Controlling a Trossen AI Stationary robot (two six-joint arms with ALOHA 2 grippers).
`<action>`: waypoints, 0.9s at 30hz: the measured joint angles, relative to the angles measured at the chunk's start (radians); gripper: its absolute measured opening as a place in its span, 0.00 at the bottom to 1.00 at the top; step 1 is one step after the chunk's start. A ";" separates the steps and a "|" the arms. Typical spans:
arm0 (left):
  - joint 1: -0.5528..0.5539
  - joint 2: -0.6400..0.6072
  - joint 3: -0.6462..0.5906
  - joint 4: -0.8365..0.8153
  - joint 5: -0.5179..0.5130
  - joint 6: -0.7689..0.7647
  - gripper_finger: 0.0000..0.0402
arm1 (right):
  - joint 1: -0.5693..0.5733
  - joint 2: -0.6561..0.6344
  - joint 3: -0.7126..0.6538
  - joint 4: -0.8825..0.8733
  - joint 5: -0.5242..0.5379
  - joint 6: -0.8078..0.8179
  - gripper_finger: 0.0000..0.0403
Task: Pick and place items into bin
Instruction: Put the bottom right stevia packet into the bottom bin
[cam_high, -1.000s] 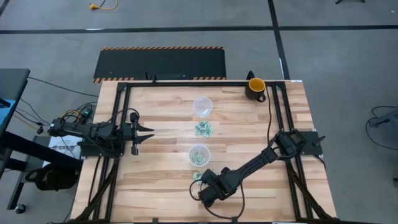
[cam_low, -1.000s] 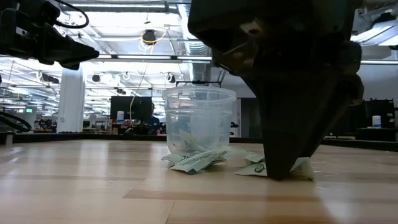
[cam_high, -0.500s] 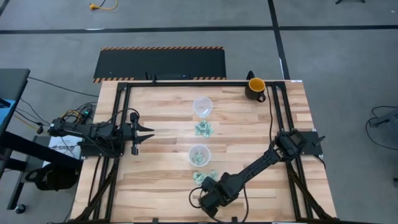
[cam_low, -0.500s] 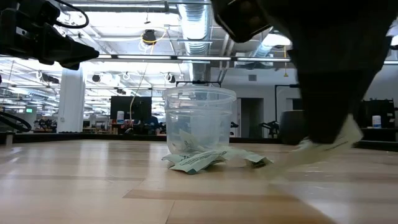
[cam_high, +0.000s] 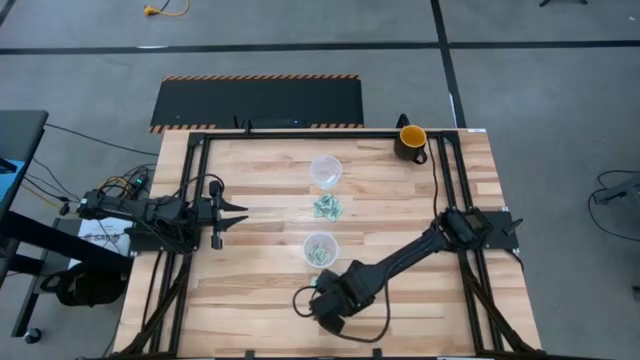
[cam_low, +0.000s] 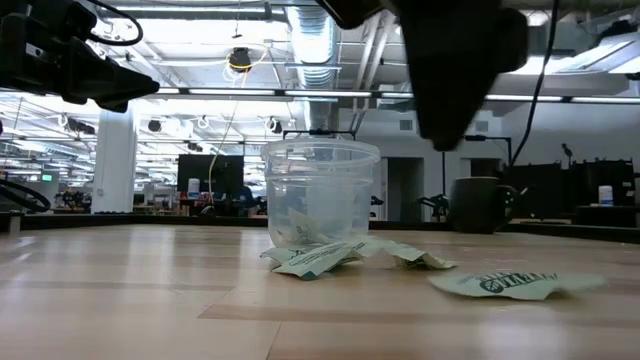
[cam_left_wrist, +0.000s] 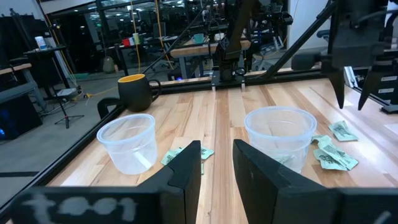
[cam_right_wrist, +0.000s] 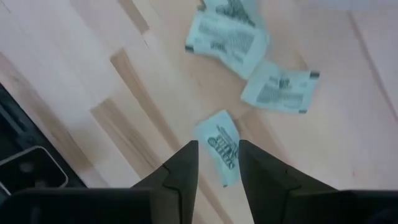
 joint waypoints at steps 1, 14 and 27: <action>0.000 0.000 0.000 0.000 0.000 0.000 0.21 | -0.002 0.000 0.004 0.002 0.000 -0.006 0.26; 0.000 0.000 0.000 0.000 0.000 0.000 0.21 | 0.050 0.011 0.002 -0.007 0.000 -0.117 0.29; 0.000 0.000 0.000 0.000 0.000 0.000 0.21 | 0.048 0.155 0.002 -0.029 -0.055 -0.215 0.38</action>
